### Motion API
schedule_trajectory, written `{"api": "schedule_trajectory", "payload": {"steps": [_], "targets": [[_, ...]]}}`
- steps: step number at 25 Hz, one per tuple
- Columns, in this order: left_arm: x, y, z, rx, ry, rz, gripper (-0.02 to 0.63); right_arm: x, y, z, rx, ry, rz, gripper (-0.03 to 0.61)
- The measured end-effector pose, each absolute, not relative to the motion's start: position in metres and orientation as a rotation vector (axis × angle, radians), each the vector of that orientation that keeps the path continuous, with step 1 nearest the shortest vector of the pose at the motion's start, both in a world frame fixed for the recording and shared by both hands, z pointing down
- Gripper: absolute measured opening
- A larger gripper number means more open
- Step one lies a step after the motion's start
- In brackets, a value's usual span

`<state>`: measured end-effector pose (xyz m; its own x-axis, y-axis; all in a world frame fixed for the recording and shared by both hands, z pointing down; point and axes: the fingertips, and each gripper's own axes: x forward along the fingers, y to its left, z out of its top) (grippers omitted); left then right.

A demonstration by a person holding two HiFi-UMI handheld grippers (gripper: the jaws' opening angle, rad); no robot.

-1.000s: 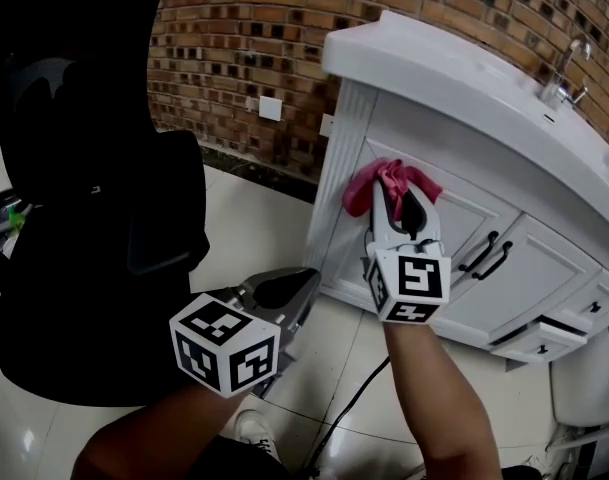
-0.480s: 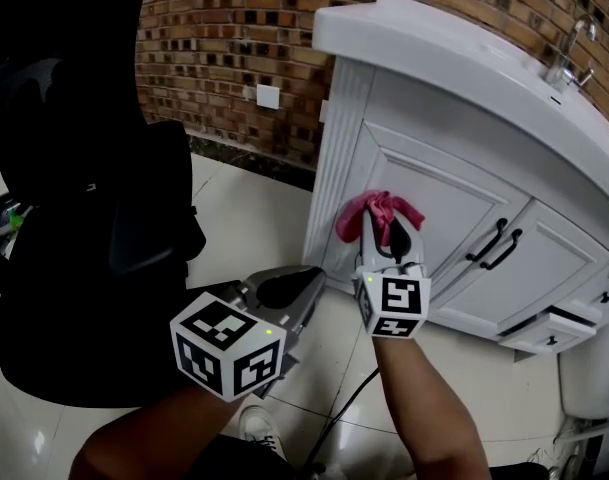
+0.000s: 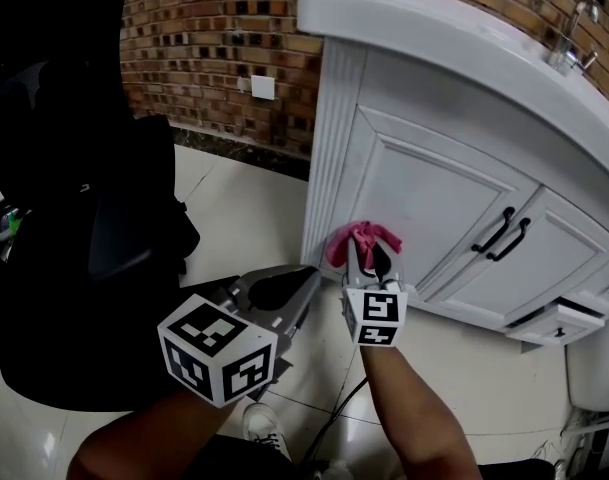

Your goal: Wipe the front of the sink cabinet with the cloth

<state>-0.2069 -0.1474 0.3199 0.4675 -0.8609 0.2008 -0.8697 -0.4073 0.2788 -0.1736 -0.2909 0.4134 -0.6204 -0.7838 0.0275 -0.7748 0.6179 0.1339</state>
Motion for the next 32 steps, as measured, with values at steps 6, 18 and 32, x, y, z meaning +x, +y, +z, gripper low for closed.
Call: {"api": "schedule_trajectory", "payload": {"steps": [6,18,32], "targets": [[-0.211,-0.147,0.32,2.371,-1.476,0.035,0.006,-0.172,-0.296,0.485,1.315,-2.68,0.078,0.101],[-0.213,-0.143,0.322,2.371,-1.463,0.043,0.006,-0.175,-0.298,0.546,1.284,-2.595,0.261,0.101],[-0.206,-0.148,0.318,2.381,-1.488,0.075,0.006,-0.177,-0.296,0.552,1.019,-2.537,0.482,0.101]]}}
